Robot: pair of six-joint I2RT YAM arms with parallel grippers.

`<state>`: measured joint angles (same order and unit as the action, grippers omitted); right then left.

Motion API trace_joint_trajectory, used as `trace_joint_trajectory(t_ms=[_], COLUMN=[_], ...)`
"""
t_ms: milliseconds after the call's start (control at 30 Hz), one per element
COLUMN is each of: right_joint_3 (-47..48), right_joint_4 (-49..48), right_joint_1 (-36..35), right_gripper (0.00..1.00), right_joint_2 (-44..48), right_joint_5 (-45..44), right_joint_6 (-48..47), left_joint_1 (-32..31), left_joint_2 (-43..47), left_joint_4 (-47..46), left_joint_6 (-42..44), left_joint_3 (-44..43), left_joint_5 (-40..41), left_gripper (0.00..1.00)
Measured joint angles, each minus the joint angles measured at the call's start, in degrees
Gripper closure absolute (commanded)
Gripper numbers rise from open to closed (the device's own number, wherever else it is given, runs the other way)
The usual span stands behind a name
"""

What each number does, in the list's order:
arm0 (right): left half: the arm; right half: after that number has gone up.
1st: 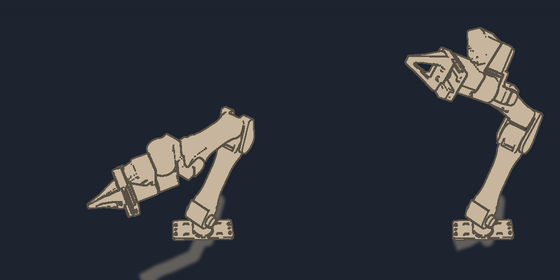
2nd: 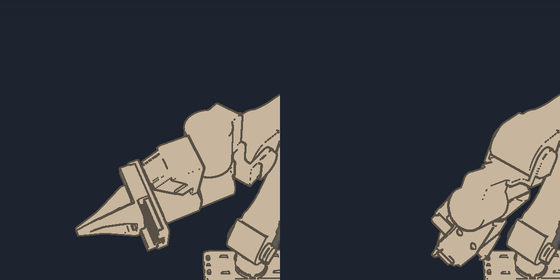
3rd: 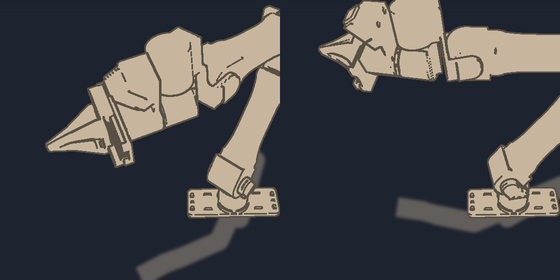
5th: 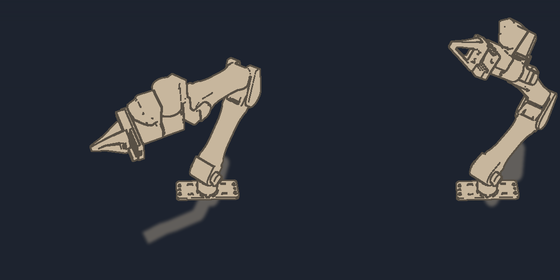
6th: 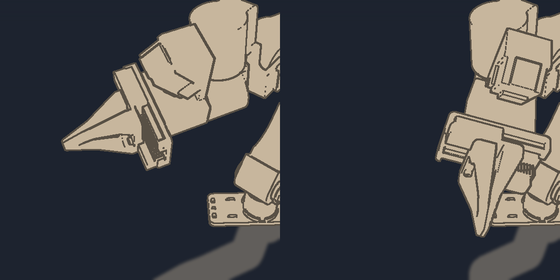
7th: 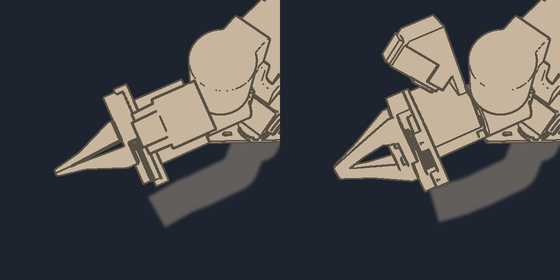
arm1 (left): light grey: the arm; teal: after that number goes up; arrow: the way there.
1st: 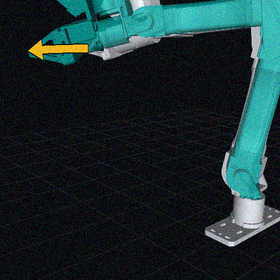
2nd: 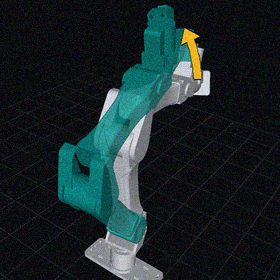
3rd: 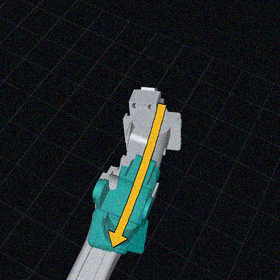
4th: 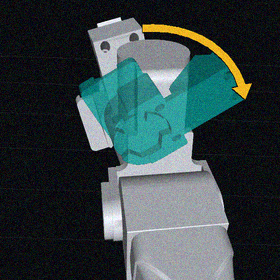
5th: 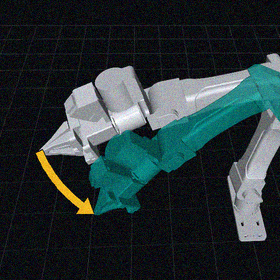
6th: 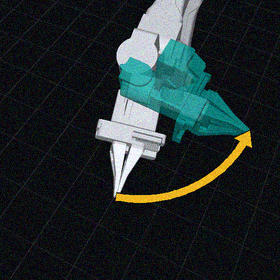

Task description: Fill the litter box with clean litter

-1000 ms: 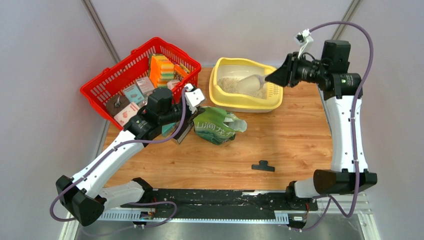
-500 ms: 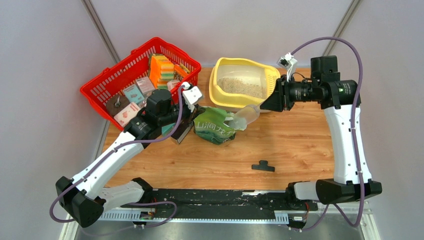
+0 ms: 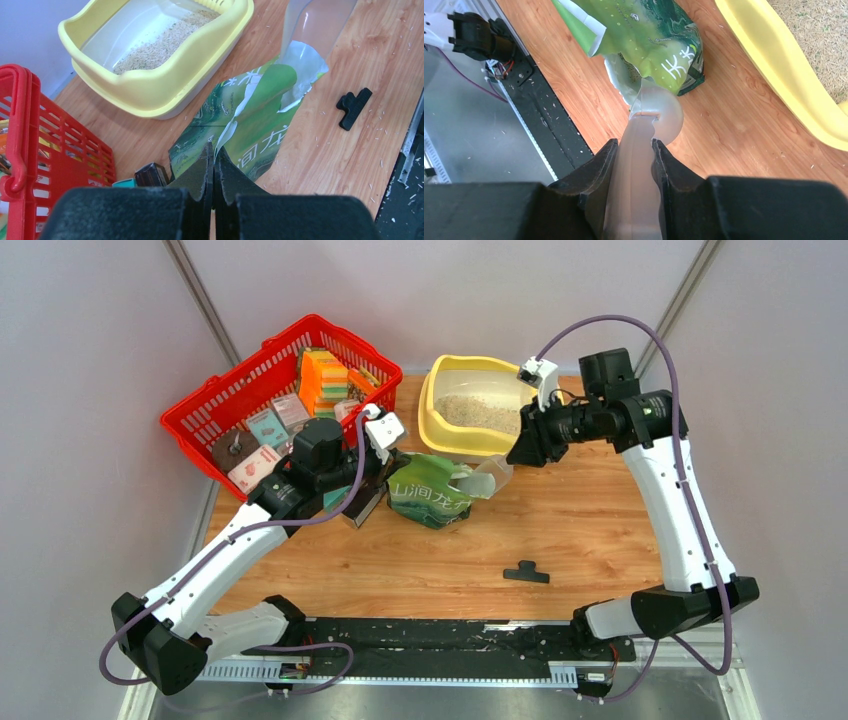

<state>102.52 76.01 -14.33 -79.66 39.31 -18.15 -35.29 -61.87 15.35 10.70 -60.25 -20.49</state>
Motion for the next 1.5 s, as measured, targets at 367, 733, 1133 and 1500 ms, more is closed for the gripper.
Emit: trace_joint_trajectory(t_ms=[367,733,1133,1500], right_joint_3=[-3.41,-5.03,-6.73,-8.83], right_joint_4=[-11.45,-18.51,-19.3,-18.73], right_joint_1=[-5.77,-14.21,-16.28,-17.4], right_gripper=[1.0,1.0,1.0,1.0], right_joint_2=[-0.9,-7.78,-9.07,-6.49], right_joint_5=[-8.46,-23.32,-34.91,-38.27], right_joint_6=[12.02,25.35,27.74,27.15], left_joint_1=[0.02,0.02,-0.24,-0.24], left_joint_2=[0.0,-0.92,-1.14,-3.85], left_joint_4=[-0.55,0.76,0.24,-1.81], left_joint_6=[-3.91,-6.99,-6.23,-5.64], left_joint_3=[-0.13,-2.05,-2.05,-2.91], left_joint_5=[0.28,1.6,0.39,-3.89], left_gripper=[1.0,1.0,1.0,1.0])
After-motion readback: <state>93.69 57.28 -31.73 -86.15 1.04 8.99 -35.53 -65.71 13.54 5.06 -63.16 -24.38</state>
